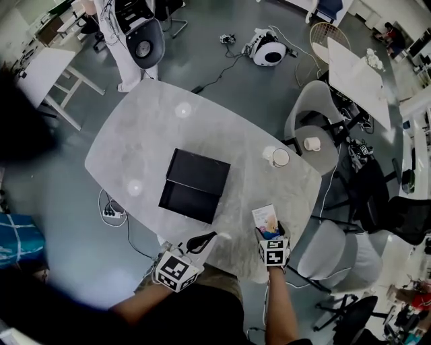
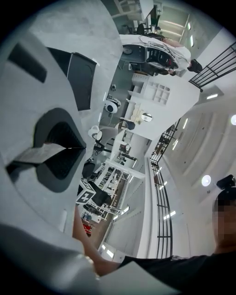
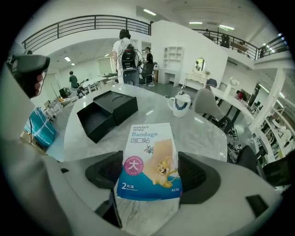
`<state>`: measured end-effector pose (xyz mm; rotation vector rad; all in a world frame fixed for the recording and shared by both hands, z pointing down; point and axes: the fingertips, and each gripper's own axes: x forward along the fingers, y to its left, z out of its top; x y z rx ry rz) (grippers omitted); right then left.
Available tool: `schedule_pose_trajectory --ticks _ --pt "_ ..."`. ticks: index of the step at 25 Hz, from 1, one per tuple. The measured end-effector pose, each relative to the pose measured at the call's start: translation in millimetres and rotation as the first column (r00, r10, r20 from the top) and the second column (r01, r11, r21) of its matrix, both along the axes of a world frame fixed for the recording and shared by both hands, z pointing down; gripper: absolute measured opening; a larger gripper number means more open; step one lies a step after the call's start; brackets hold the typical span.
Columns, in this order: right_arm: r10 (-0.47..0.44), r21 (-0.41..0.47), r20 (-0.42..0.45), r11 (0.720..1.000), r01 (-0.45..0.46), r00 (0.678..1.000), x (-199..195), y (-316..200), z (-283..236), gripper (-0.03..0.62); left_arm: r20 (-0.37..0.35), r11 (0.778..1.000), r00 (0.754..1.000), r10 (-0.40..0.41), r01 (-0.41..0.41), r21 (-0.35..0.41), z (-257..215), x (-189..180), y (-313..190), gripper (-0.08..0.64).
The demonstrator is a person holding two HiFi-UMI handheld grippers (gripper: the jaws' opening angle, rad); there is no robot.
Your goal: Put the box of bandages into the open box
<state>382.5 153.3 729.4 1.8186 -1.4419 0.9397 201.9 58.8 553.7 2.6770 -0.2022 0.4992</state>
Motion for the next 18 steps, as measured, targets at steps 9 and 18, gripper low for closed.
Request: schedule_pose_trajectory --ticks 9,18 --pt "-0.026 0.099 -0.011 0.995 0.027 1.0 -96.1 -63.5 -63.9 0.336 -0.057 1.0 0.998 0.005 -0.005 0.002 -17.4 -72.1 -40.2 0.016" --pt "-0.151 0.104 -0.074 0.982 0.158 0.986 -212.7 -142.2 -85.5 0.336 -0.113 1.0 0.994 -0.008 0.008 0.003 -29.2 -170.2 -82.2 0.016"
